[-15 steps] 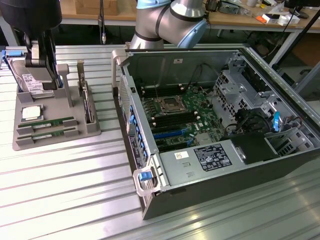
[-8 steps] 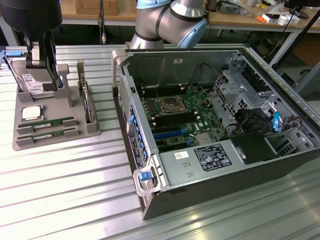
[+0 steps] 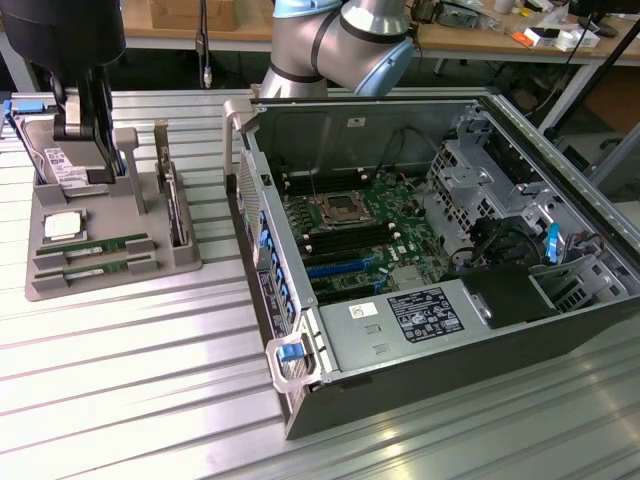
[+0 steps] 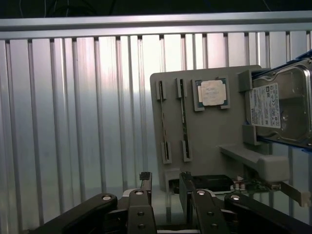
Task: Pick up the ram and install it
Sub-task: 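Pick up the ram and move it above insertion slot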
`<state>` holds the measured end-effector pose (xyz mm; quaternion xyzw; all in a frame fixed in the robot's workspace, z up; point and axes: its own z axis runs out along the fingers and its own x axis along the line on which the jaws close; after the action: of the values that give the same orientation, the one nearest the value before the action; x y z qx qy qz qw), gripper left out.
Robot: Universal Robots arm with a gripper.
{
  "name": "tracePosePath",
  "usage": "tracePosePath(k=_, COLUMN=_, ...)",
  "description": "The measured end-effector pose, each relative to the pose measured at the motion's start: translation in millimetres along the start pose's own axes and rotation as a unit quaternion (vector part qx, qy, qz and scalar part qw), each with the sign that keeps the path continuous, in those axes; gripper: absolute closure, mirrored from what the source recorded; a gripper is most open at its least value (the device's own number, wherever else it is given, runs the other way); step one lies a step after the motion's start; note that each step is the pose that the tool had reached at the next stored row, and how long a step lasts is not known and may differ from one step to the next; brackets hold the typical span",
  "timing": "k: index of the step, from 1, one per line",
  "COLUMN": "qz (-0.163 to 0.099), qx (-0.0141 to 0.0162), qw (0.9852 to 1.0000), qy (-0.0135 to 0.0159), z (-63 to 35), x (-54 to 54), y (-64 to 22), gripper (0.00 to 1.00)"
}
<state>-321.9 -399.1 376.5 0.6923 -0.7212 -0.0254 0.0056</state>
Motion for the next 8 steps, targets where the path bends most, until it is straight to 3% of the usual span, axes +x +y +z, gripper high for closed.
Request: tracePosePath(k=8, qz=0.0, qx=0.0, qw=1.0, qy=0.0, z=2.8, x=0.3, y=-0.1, gripper=0.64)
